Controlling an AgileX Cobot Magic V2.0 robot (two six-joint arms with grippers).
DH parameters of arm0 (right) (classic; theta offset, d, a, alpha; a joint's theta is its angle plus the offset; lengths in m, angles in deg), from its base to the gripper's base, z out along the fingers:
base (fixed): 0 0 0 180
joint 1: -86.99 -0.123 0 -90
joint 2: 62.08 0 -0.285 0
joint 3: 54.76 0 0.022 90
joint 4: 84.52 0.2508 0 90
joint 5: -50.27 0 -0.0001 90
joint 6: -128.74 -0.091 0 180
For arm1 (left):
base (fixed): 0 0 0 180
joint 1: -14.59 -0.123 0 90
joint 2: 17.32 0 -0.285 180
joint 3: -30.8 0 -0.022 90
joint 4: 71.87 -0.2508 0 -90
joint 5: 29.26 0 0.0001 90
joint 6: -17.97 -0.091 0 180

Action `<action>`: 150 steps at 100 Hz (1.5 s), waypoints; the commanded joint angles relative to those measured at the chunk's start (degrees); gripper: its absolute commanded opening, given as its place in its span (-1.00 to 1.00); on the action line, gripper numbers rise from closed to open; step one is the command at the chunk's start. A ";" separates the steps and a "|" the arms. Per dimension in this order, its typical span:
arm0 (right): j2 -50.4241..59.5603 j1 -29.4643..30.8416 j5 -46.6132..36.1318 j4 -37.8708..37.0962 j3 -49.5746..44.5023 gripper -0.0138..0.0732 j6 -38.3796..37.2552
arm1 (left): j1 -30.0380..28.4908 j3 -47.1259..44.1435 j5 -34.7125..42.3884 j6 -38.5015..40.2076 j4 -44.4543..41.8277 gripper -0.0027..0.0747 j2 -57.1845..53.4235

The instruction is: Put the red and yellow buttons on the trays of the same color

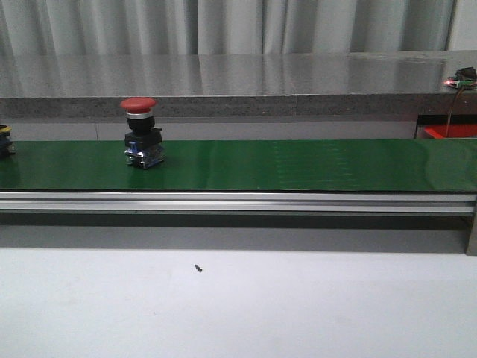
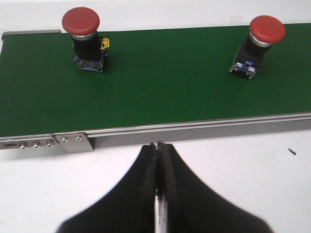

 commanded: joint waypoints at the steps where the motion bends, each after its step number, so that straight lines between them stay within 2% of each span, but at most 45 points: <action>1: 0.01 -0.09 -3.89 -0.27 1.55 -0.84 0.21 | 0.46 -0.78 4.38 0.03 1.70 -0.98 -3.65; 30: 0.01 -0.09 -3.65 -0.27 1.55 -0.84 0.21 | 0.46 -5.98 5.74 0.03 1.70 -0.98 -11.91; 44: 0.01 -0.09 -5.11 -0.27 1.55 -0.84 0.21 | 0.46 -6.50 5.09 0.03 1.70 -0.98 -12.80; 60: -0.82 -0.09 -2.79 -0.27 2.44 -0.84 0.21 | 0.46 -6.50 5.10 0.03 1.70 -0.98 -12.80; 80: -7.68 -0.13 4.34 -0.27 9.41 -0.84 1.92 | 0.46 -6.50 5.21 0.03 1.70 -0.98 -12.80; 114: -21.68 -2.12 11.26 -0.27 23.38 -0.80 3.46 | 0.46 -6.50 5.21 0.03 1.70 -0.98 -12.80; 119: -23.86 -2.92 12.78 -0.27 25.43 -0.71 3.46 | 0.46 -6.50 5.21 0.03 1.70 -0.98 -12.80; 126: -27.10 -4.11 15.02 -0.27 28.51 -0.48 3.46 | 0.46 -6.50 5.21 0.03 1.70 -0.98 -12.80; 143: -34.16 -8.01 19.52 -0.27 36.19 0.36 3.46 | 0.46 -6.50 5.21 0.03 1.70 -0.98 -12.80; 150: -36.89 -9.79 20.90 -0.27 39.55 0.63 3.61 | 0.46 -6.50 5.21 0.03 1.70 -0.98 -12.80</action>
